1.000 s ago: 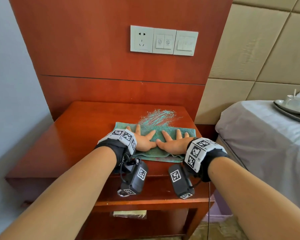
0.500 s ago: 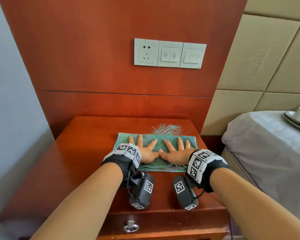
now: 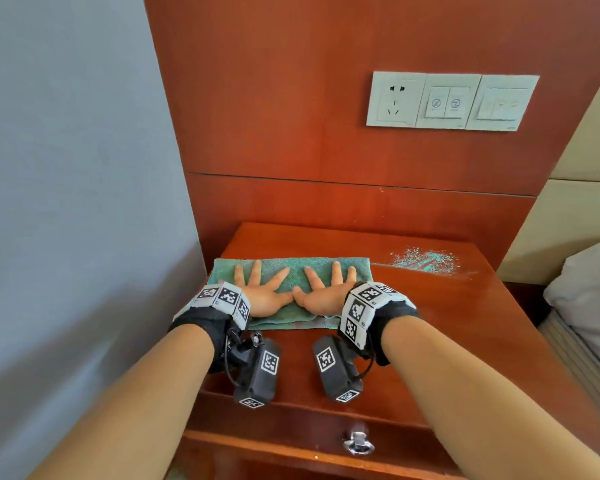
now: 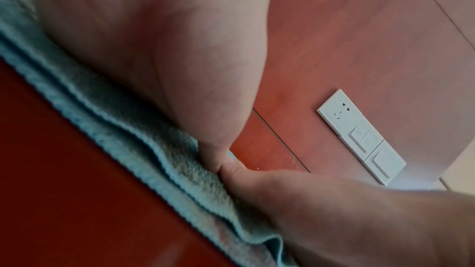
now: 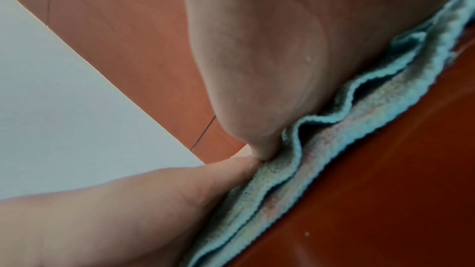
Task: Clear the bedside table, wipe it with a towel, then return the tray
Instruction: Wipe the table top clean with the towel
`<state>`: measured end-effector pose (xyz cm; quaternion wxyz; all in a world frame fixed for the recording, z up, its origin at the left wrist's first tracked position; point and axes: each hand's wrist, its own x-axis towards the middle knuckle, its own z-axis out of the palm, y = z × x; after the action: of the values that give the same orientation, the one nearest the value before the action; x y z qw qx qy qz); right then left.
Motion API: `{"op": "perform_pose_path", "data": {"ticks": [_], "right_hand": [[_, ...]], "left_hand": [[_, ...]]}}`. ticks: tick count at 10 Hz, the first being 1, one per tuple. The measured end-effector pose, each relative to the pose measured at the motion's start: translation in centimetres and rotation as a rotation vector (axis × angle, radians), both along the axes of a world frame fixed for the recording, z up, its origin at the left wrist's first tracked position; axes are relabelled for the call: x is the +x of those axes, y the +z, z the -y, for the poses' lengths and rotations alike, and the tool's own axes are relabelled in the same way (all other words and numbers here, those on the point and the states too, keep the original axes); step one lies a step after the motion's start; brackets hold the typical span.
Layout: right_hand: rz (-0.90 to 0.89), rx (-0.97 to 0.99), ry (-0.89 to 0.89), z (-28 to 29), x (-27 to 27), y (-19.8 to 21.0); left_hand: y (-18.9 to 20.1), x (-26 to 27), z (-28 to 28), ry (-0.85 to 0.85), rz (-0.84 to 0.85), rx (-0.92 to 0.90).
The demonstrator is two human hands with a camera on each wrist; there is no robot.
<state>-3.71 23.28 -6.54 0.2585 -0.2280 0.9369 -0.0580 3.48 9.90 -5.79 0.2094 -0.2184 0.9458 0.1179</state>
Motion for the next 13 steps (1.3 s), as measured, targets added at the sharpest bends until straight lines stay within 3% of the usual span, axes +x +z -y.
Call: {"op": "perform_pose_path", "data": {"ticks": [3,5,6,7,9,11,13], "right_hand": [[0.030,0.022,0.008,-4.6,1.4,1.1],[0.037,0.070,-0.189,-14.4,2.8,1.1],[0.125,-0.021,-0.389,-18.6,5.7,1.1],[0.076,-0.001,-0.429,-20.0,7.6,0.8],[-0.020,0.064,-0.267,-16.3,9.8,1.6],[-0.019,-0.043,-0.041,-6.0,11.7,1.2],[-0.013,-0.041,0.052,-3.4,11.8,1.0]], "left_hand": [[0.0,0.6,-5.1,0.043,0.007,-0.039],[-0.2,0.9,-13.6,-0.149,-0.015,-0.013],[-0.4,1.2,-17.1,-0.252,-0.027,0.031],[-0.6,2.5,-18.7,-0.315,-0.040,0.035],[-0.9,4.8,-14.3,-0.299,-0.076,0.035],[-0.6,8.4,-3.8,-0.113,-0.068,-0.006],[-1.6,9.9,-2.2,0.009,-0.115,-0.097]]}}
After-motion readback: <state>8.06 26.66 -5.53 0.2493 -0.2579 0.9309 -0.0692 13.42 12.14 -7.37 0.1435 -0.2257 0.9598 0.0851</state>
